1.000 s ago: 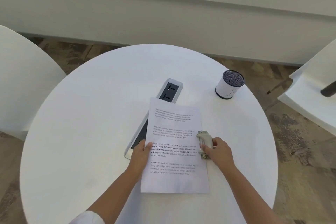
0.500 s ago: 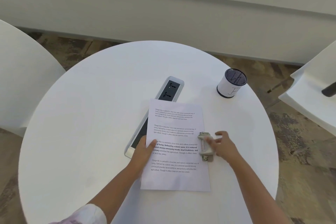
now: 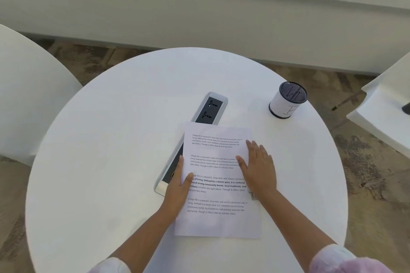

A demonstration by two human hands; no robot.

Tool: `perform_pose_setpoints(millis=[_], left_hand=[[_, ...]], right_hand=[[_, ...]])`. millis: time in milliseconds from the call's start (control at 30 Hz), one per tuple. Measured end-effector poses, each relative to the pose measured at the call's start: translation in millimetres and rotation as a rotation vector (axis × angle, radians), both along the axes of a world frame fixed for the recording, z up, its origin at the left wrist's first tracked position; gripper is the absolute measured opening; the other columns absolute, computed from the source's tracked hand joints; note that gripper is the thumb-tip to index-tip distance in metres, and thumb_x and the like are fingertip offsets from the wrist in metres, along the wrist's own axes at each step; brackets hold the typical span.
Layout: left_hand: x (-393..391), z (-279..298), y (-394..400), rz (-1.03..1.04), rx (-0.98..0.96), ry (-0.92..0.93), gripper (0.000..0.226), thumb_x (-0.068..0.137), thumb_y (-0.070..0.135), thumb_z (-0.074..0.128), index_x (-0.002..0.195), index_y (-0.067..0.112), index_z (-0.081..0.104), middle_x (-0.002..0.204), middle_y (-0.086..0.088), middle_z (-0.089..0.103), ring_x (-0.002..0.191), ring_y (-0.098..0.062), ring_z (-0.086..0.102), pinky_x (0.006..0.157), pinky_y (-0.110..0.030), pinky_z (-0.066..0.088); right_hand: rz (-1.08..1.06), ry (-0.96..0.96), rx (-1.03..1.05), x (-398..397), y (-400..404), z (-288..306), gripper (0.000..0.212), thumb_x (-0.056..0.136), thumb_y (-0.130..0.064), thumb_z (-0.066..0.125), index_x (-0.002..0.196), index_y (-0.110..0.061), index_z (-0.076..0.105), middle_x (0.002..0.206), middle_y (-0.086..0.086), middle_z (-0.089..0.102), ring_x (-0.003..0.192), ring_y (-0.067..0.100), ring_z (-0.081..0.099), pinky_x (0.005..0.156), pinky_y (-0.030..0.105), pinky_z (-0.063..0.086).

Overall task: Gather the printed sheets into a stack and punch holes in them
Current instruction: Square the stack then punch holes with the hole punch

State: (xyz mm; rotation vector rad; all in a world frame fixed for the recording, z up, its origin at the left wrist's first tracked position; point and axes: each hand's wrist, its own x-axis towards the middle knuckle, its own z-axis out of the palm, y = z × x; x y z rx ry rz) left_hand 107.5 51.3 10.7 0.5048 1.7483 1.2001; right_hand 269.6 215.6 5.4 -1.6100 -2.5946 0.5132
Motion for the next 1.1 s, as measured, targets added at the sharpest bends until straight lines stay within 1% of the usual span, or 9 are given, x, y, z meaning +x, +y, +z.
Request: perform_pose_setpoints(millis=[133, 233, 300, 467, 633, 767, 867, 1033, 1100], left_hand=[[0.1, -1.8, 0.6, 0.019, 0.002, -0.003, 0.060, 0.095, 0.032, 0.045, 0.146, 0.036, 0.014, 0.145, 0.021, 0.026, 0.134, -0.008, 0.032, 0.112, -0.031, 0.027], [4.1, 3.3, 2.6, 0.027, 0.021, 0.004, 0.063, 0.096, 0.029, 0.043, 0.146, 0.033, 0.006, 0.137, 0.024, 0.024, 0.126, -0.002, 0.034, 0.102, -0.022, 0.030], [5.9, 3.8, 3.3, 0.033, 0.010, 0.005, 0.063, 0.096, 0.028, 0.041, 0.147, 0.030, 0.003, 0.134, 0.024, 0.022, 0.120, 0.001, 0.033, 0.097, -0.018, 0.029], [3.0, -6.1, 1.0, -0.010, 0.007, 0.055, 0.060, 0.096, 0.030, 0.042, 0.148, 0.031, 0.011, 0.145, 0.018, 0.029, 0.130, -0.004, 0.035, 0.105, -0.025, 0.031], [4.1, -8.9, 2.4, -0.019, 0.041, 0.065, 0.056, 0.096, 0.028, 0.042, 0.147, 0.028, 0.019, 0.143, 0.021, 0.034, 0.129, 0.003, 0.035, 0.105, -0.019, 0.032], [1.8, -14.0, 2.2, -0.026, 0.054, 0.056, 0.054, 0.096, 0.031, 0.043, 0.146, 0.031, 0.023, 0.144, 0.018, 0.040, 0.129, 0.001, 0.039, 0.106, -0.028, 0.035], [0.5, -14.3, 1.9, -0.037, 0.066, 0.052, 0.056, 0.094, 0.037, 0.045, 0.145, 0.034, 0.023, 0.142, 0.020, 0.041, 0.127, 0.004, 0.041, 0.103, -0.025, 0.036], [-0.1, -13.9, 1.1, -0.039, 0.074, 0.057, 0.052, 0.096, 0.028, 0.043, 0.145, 0.031, 0.025, 0.139, 0.023, 0.043, 0.122, 0.011, 0.043, 0.095, -0.010, 0.039], [-1.0, -13.4, 1.2, -0.040, 0.070, 0.049, 0.052, 0.096, 0.028, 0.043, 0.144, 0.033, 0.025, 0.138, 0.022, 0.044, 0.123, 0.008, 0.044, 0.096, -0.013, 0.039]], right_hand=[[0.002, -0.041, 0.024, 1.0, -0.3, -2.2, 0.067, 0.091, -0.058, 0.022, 0.148, -0.023, 0.015, 0.156, 0.002, 0.021, 0.145, 0.023, 0.013, 0.118, 0.045, 0.012], [-0.015, 0.019, 0.002, 3.3, 0.4, -5.3, 0.078, 0.082, -0.066, 0.009, 0.147, -0.024, 0.014, 0.156, 0.000, 0.022, 0.145, 0.021, 0.012, 0.119, 0.045, 0.010], [-0.019, 0.064, -0.011, 4.6, 1.4, -7.2, 0.080, 0.080, -0.068, 0.007, 0.147, -0.024, 0.014, 0.155, -0.001, 0.023, 0.146, 0.020, 0.011, 0.119, 0.045, 0.009], [-0.006, 0.028, 0.003, 5.0, 3.1, -9.7, 0.088, 0.077, -0.075, 0.000, 0.145, -0.023, 0.023, 0.155, -0.002, 0.025, 0.146, 0.020, 0.010, 0.119, 0.048, 0.007], [-0.016, 0.042, -0.004, 5.5, 4.3, -11.7, 0.079, 0.081, -0.068, 0.009, 0.144, -0.023, 0.025, 0.156, -0.003, 0.021, 0.146, 0.020, 0.007, 0.118, 0.048, 0.004], [-0.047, 0.155, -0.051, 7.1, 5.4, -14.7, 0.078, 0.082, -0.067, 0.013, 0.144, -0.023, 0.023, 0.156, -0.005, 0.021, 0.146, 0.015, 0.005, 0.119, 0.045, -0.001], [-0.064, 0.194, -0.065, 7.6, 6.6, -18.3, 0.077, 0.081, -0.066, 0.014, 0.144, -0.022, 0.024, 0.156, -0.005, 0.020, 0.146, 0.012, 0.004, 0.119, 0.043, -0.004], [-0.066, 0.171, -0.053, 7.3, 6.7, -20.6, 0.076, 0.082, -0.064, 0.017, 0.144, -0.021, 0.025, 0.156, -0.005, 0.020, 0.146, 0.012, 0.004, 0.119, 0.042, -0.004], [-0.062, 0.154, -0.043, 6.8, 7.3, -20.3, 0.078, 0.080, -0.065, 0.015, 0.144, -0.021, 0.026, 0.156, -0.005, 0.020, 0.146, 0.012, 0.005, 0.119, 0.043, -0.003]])
